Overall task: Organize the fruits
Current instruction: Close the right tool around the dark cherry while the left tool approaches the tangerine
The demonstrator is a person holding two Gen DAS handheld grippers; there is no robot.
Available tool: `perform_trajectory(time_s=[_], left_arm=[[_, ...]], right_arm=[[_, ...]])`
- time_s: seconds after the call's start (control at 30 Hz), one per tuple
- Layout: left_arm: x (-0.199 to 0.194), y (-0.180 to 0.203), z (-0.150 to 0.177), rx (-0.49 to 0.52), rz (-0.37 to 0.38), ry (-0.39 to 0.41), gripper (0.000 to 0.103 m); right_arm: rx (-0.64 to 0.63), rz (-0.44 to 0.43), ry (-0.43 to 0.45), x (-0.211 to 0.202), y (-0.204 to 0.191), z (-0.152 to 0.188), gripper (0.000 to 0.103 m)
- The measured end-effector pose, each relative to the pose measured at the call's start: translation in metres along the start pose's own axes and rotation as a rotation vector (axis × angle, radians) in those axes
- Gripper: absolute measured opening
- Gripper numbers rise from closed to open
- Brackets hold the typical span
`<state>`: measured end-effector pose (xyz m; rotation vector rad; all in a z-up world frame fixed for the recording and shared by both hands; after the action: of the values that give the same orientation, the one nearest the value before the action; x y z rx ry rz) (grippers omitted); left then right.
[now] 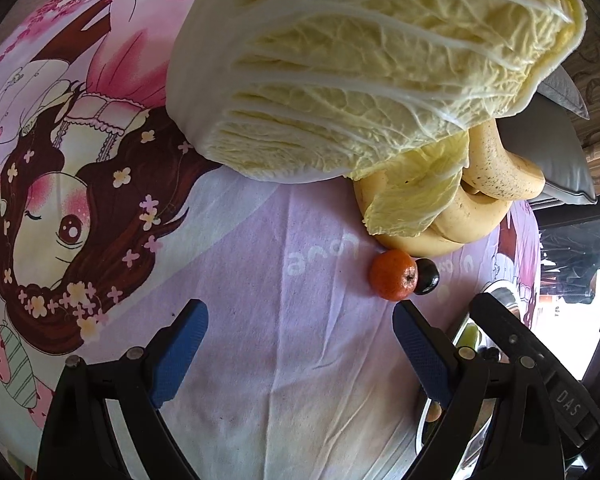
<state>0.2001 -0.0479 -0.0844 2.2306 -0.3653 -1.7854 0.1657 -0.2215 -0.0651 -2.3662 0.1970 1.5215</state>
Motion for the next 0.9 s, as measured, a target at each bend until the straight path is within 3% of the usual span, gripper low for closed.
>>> perform_trajectory(time_s=[0.13,0.37,0.5,0.77,0.9], left_arm=[[0.001,0.008,-0.006,0.025,-0.025,0.035,0.092],[0.004,0.027,-0.013,0.045,0.004,0.043,0.075],[0.009,0.036,-0.012,0.055,0.023,0.046,0.073],[0.008,0.063,-0.019,0.061,0.056,0.072,0.071],[0.013,0.067,-0.021,0.049,0.063,0.072,0.071]], right_arm=[[-0.031,0.018,-0.011,0.007,-0.002,-0.006,0.080],[-0.079,0.022,-0.015,0.017,-0.016,-0.013,0.062],[-0.086,0.015,-0.048,0.030,-0.021,-0.011,0.042],[-0.056,-0.020,-0.079,0.050,-0.021,-0.005,0.042],[-0.040,-0.042,-0.079,0.052,-0.022,-0.004,0.034]])
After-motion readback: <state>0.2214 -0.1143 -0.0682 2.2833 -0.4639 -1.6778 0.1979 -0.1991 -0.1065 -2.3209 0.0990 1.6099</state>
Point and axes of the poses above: each gripper's, at about its wrist camera, not at the fingertips, and x roughly the way its jaws point, y to its right, z to its underside, the point moved 10 cm from there along x, roughly the way its jaws point, and after that the axes turned 6 degrees about y, right-handed, at the moved point
